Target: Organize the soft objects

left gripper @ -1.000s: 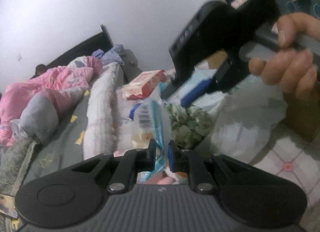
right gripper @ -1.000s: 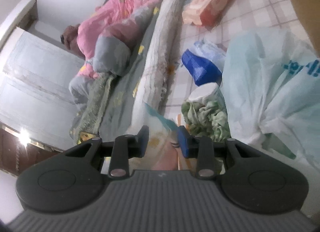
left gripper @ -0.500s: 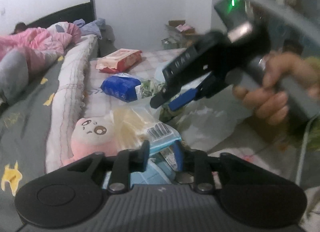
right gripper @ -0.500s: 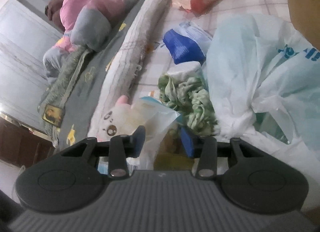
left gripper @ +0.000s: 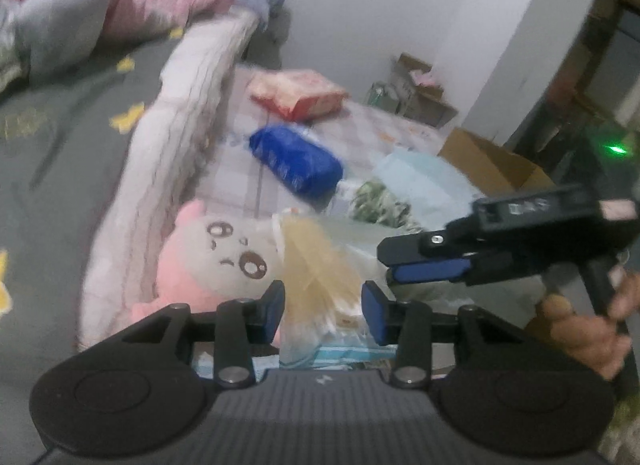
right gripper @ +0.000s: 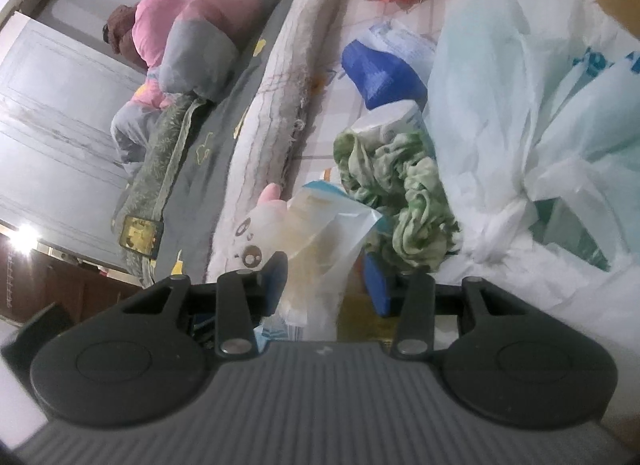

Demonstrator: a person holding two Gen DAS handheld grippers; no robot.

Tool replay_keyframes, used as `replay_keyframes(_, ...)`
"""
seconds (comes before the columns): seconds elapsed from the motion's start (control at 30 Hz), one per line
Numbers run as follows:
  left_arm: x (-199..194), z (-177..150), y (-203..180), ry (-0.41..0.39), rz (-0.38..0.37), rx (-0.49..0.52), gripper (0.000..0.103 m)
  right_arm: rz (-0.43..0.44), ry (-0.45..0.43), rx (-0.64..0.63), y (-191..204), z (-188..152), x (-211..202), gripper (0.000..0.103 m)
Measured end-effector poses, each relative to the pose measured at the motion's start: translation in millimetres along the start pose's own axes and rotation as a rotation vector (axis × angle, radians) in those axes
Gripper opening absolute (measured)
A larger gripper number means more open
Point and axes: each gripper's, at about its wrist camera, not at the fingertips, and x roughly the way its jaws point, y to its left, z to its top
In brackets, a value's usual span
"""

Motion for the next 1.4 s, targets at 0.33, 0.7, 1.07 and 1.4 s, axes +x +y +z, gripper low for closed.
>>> replay_keyframes(0.33,12,1,0,0.042,0.026,-0.025,0.051,-0.028,0.026,-0.021,7,4,11,0.044)
replay_keyframes(0.7,20,8,2,0.096,-0.004,-0.106,0.055,-0.023,0.044,-0.019,9,4,30,0.036)
replay_keyframes(1.07,-11,7,-14,0.044,-0.052,-0.09,0.054,0.057,0.025,-0.028,18,-5,2,0.029)
replay_keyframes(1.4,-51,20,-49,-0.047,-0.07,-0.023,0.055,0.146,-0.046,-0.08,35,-4,-45,0.028)
